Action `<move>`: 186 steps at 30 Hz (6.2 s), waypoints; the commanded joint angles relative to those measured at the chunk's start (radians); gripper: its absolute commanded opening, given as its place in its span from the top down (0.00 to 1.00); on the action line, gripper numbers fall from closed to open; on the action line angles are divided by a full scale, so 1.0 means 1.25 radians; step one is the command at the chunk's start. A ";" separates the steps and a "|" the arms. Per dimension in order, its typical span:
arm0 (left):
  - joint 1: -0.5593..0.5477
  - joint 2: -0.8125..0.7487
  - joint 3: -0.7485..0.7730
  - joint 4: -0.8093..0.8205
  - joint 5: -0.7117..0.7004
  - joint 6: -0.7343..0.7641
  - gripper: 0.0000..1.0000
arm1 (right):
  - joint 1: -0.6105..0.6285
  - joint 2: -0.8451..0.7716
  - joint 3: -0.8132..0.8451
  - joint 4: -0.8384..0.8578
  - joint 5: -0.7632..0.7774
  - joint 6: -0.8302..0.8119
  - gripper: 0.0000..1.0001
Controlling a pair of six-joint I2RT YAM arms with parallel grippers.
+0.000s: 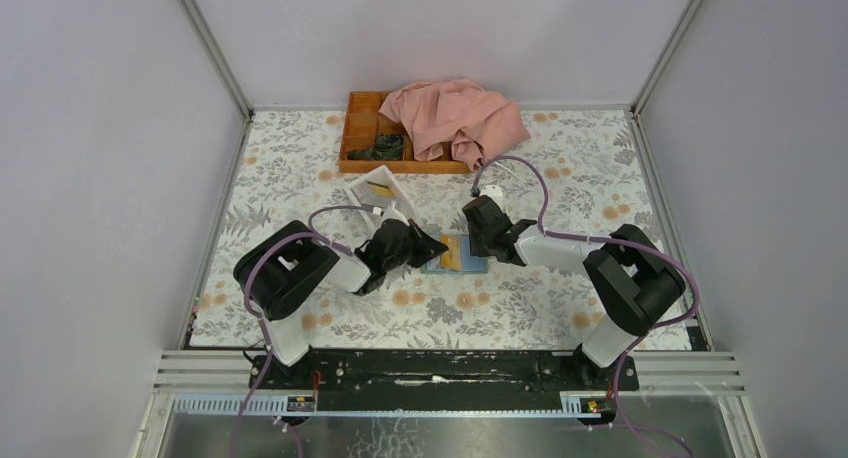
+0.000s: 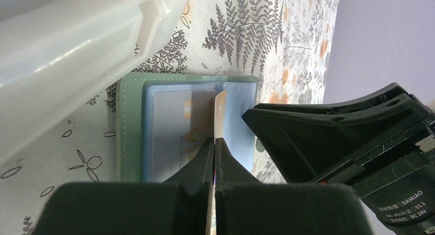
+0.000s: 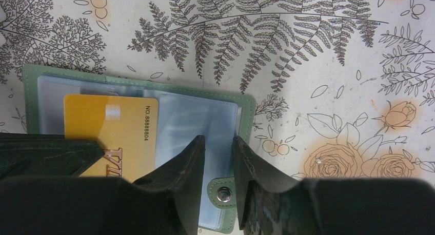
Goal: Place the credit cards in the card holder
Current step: Insert the credit card into the card holder.
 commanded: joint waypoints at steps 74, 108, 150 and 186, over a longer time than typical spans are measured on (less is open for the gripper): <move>-0.011 0.072 -0.013 -0.020 0.086 -0.078 1.00 | -0.008 -0.020 -0.013 -0.001 0.012 0.018 0.64; -0.052 0.111 -0.001 -0.017 -0.005 -0.135 1.00 | -0.007 -0.023 -0.019 -0.002 0.003 0.026 0.64; -0.122 0.207 -0.004 0.177 -0.022 -0.213 1.00 | -0.007 -0.037 -0.048 0.010 -0.007 0.042 0.64; -0.129 -0.059 0.067 -0.168 -0.080 0.052 0.12 | -0.007 -0.081 -0.024 -0.017 -0.007 0.033 0.63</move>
